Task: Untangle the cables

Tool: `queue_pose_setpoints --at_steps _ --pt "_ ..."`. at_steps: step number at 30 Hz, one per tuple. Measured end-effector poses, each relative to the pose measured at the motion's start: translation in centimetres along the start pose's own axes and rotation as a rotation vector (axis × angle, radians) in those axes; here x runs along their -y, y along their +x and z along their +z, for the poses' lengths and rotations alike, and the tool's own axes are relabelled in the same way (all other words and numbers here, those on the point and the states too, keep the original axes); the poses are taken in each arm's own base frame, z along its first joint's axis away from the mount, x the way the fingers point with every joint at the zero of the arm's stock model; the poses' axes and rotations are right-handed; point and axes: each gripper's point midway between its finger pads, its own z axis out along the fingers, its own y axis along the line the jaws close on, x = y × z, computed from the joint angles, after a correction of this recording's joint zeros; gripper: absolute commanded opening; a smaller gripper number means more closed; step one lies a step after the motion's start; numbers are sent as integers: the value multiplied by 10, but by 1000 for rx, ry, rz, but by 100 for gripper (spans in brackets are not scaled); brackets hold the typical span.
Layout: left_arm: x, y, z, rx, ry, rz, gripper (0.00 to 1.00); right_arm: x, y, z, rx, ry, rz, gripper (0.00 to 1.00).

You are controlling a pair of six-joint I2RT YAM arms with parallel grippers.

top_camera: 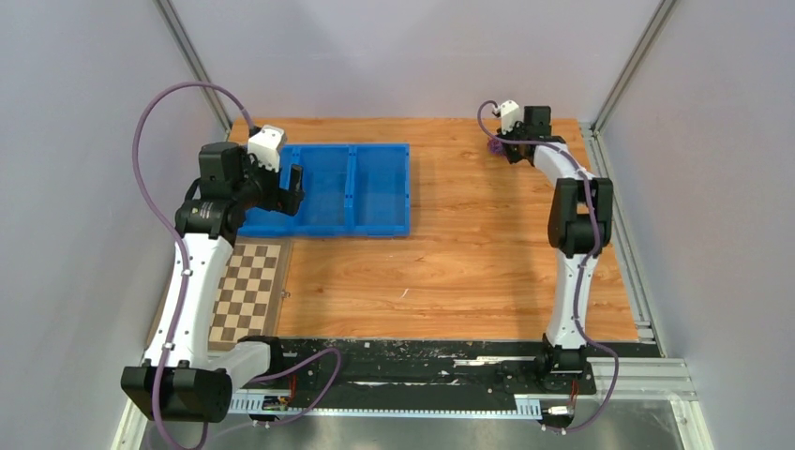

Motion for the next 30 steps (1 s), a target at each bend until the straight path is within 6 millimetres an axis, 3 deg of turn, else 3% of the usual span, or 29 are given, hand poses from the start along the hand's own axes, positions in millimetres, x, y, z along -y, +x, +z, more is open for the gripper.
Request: queue_pose_setpoints --at_steps 2,4,7,9,12,15,21,22,24,25,27,30 --pt "11 -4 3 16 69 -4 100 -14 -13 -38 30 -58 -8 0" --pt "22 -8 8 30 138 -9 100 -28 -35 -90 85 -114 -20 0" --pt "40 -11 18 31 237 -17 100 -45 -86 -184 246 -167 -67 0" --pt "54 -11 24 25 299 -16 100 -61 -110 -243 350 -203 -104 0" --pt "78 -12 28 29 386 6 100 -92 -114 -298 422 -288 -133 0" --pt "106 -11 26 34 481 40 100 -138 -86 -314 381 -439 -116 0" --pt "150 18 27 -20 626 75 100 -233 1 -302 132 -755 -30 1" --pt "158 29 27 -39 646 80 100 -250 14 -303 89 -809 -24 10" --pt "171 47 26 -77 687 85 99 -265 24 -302 49 -856 -21 43" --pt "179 57 24 -95 711 89 99 -272 29 -301 29 -881 -21 55" --pt "195 76 20 -132 762 90 98 -276 36 -296 -11 -893 0 66" --pt "219 99 16 -168 829 87 94 -275 51 -287 -71 -889 25 69"
